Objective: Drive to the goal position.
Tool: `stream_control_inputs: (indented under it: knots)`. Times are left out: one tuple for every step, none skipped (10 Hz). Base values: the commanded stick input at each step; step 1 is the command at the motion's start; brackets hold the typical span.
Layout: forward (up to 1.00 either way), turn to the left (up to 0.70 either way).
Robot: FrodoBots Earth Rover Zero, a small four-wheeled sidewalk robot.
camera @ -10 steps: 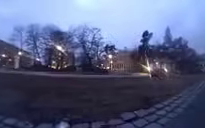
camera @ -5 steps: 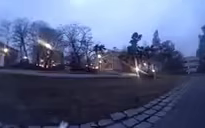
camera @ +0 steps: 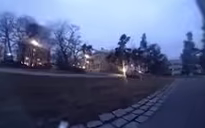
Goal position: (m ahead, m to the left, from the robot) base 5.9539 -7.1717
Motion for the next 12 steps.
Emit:
stream_control_inputs:
  knots:
    - [0.00,-0.50]
    - [0.00,-0.50]
    - [0.00,-0.50]
    - [0.00,-0.50]
    - [0.00,-0.50]
    - [0.00,-0.50]
    - [0.00,-0.50]
    - [0.00,-0.50]
    - [0.00,-0.50]
    - [0.00,-0.50]
    - [0.00,-0.50]
    - [0.00,-0.50]
